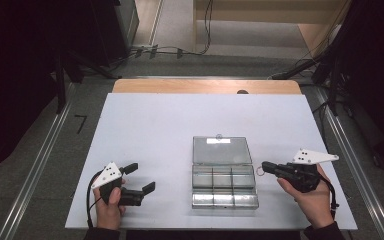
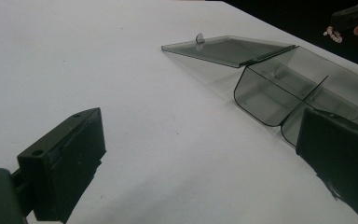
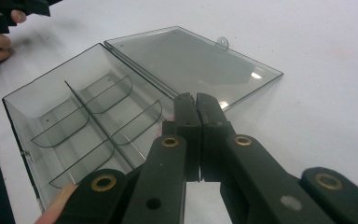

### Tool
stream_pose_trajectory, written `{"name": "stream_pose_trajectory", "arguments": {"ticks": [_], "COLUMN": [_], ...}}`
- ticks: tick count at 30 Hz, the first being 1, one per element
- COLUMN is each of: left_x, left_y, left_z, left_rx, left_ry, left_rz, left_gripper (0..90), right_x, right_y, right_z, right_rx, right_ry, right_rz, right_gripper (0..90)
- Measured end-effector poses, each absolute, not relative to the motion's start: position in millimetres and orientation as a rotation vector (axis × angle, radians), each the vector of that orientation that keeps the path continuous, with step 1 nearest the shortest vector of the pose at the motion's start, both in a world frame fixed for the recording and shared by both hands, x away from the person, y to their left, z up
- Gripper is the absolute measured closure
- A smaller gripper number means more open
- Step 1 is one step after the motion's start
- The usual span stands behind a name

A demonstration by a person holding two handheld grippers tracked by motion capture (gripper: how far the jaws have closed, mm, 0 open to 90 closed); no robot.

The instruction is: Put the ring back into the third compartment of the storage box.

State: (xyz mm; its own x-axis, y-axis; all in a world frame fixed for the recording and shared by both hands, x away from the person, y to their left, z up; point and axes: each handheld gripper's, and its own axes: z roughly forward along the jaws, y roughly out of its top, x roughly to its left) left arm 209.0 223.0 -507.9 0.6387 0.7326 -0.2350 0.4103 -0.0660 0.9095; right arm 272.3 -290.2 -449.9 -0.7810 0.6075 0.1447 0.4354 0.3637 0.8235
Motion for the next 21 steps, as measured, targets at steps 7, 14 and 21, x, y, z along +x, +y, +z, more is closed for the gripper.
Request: {"name": "stream_pose_trajectory", "arguments": {"ticks": [7, 14, 21], "left_x": [209, 209, 209], "left_y": [223, 223, 223], "left_z": [-508, -508, -508], "left_rx": [1.692, 1.693, 1.698], "left_ry": [0.942, 0.938, 0.937], "left_rz": [0.342, 0.341, 0.34], "left_gripper": [0.6, 0.6, 0.6], "right_x": [271, 271, 271], "right_y": [-285, -279, -274], "right_z": [-450, -451, -452], "right_rx": [0.931, 0.908, 0.902], "right_ry": [2.44, 2.46, 2.467], "right_rz": [1.391, 1.387, 1.389], "right_gripper": [86.9, 86.9, 86.9]}}
